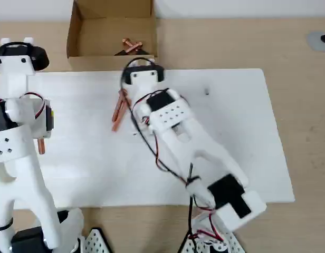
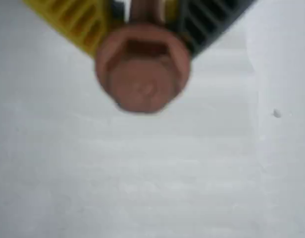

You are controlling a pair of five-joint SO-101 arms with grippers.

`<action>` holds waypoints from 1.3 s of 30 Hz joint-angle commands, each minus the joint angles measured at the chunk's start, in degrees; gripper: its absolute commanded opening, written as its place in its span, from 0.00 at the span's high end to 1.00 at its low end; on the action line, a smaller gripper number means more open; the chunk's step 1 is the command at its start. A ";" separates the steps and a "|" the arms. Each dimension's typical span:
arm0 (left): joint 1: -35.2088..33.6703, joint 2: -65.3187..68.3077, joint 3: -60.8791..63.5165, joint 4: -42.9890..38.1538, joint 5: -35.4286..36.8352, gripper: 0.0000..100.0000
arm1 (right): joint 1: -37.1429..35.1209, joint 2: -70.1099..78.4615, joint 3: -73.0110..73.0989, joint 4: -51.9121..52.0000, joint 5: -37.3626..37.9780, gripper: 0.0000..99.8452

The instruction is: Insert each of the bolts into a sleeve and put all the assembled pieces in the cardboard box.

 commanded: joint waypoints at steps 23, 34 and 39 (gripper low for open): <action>2.11 -1.80 -0.18 -1.41 -0.79 0.99 | 3.56 11.74 -9.89 -0.62 -1.14 0.86; 1.85 -1.80 -0.18 -1.49 -0.88 0.99 | 3.65 19.47 -15.08 -0.09 -0.79 0.86; 1.76 -1.80 0.44 -1.49 -0.88 0.99 | 3.65 21.76 -14.90 0.00 -0.70 0.86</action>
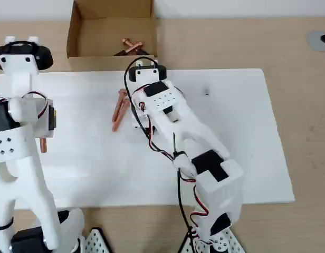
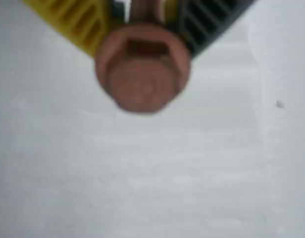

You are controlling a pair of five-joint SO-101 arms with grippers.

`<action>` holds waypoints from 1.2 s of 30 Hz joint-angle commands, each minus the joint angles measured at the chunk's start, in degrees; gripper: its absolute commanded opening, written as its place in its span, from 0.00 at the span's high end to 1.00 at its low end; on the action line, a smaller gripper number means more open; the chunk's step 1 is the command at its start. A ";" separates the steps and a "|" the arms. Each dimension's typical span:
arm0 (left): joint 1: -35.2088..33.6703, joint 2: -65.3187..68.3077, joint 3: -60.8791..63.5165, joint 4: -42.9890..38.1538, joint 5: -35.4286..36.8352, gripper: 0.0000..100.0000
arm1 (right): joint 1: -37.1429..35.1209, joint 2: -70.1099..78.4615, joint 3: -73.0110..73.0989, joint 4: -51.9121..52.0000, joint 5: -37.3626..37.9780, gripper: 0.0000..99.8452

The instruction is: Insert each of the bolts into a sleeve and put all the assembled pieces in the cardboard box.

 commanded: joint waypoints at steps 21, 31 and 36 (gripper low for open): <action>0.79 -7.60 -2.46 -0.97 -0.18 0.99 | -1.89 1.71 -20.53 24.00 8.35 0.99; 0.62 -20.18 -8.26 -4.13 7.03 0.99 | -2.07 0.92 -51.30 33.85 8.53 0.99; 0.70 -21.41 -7.12 -4.22 10.46 0.99 | -1.54 -8.40 -57.54 33.85 9.23 0.99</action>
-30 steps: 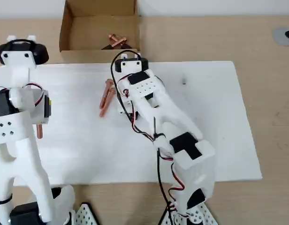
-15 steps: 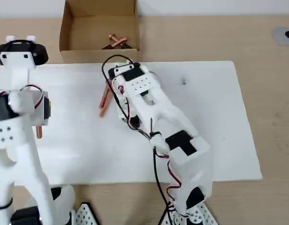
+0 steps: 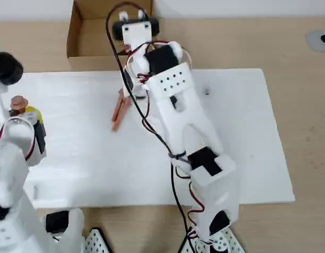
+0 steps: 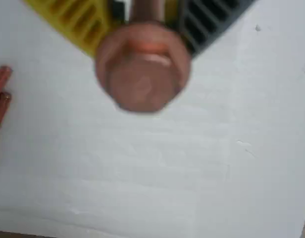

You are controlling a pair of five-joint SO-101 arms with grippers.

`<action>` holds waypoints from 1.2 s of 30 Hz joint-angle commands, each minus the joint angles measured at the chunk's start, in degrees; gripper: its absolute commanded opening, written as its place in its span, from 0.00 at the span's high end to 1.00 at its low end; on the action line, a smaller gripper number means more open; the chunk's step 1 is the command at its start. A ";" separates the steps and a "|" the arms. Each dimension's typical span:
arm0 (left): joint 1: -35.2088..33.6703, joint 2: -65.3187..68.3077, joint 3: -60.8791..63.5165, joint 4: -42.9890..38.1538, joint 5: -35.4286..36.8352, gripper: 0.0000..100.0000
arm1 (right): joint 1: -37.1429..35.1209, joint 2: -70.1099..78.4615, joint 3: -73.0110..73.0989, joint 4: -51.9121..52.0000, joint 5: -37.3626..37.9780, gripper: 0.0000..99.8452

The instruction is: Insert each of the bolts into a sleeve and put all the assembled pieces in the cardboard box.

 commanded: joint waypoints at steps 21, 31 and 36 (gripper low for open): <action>5.45 -10.42 5.63 -23.65 26.73 0.99 | -16.31 -77.49 71.34 -22.86 23.47 0.99; 12.92 -19.12 10.11 -30.24 36.66 0.99 | -22.46 -85.93 97.01 -54.07 20.22 0.99; 13.01 -22.55 12.84 -31.91 37.89 0.99 | -23.60 -85.93 98.95 -59.16 17.14 0.99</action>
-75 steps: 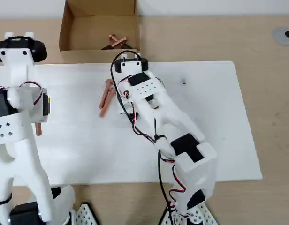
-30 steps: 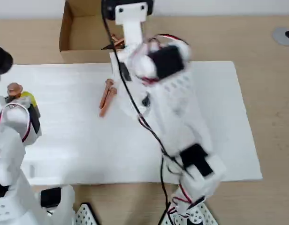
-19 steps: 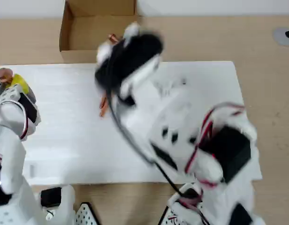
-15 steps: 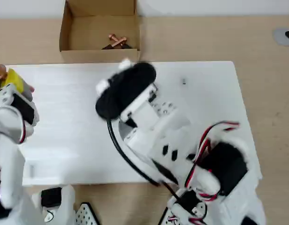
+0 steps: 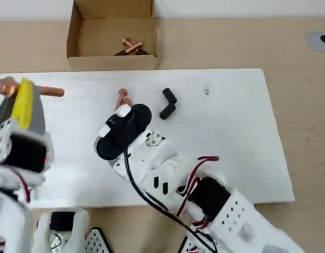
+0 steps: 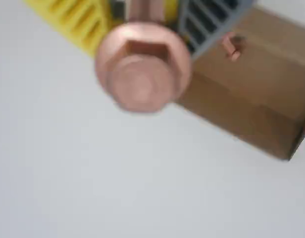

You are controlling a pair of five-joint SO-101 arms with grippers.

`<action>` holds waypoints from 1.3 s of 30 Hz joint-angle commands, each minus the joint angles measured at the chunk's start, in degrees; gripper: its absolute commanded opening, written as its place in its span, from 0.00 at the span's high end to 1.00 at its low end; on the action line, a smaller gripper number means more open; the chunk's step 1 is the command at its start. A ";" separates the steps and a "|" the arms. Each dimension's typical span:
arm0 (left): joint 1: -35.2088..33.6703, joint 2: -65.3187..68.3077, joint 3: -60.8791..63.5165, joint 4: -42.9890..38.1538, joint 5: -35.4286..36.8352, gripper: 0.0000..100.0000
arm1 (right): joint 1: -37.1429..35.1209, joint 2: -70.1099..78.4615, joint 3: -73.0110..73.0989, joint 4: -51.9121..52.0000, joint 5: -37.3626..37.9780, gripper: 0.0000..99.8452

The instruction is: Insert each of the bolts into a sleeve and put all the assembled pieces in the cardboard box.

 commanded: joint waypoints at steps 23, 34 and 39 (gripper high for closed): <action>10.11 -1.45 7.91 7.30 -1.05 0.99 | -0.04 -2.42 0.31 -5.19 4.40 0.99; 10.90 -1.45 4.31 11.78 -1.85 0.99 | 2.86 -2.51 0.31 -5.63 4.84 0.99; 17.49 -1.45 4.66 11.78 -1.85 0.99 | 2.86 -2.51 0.31 -5.63 5.01 0.99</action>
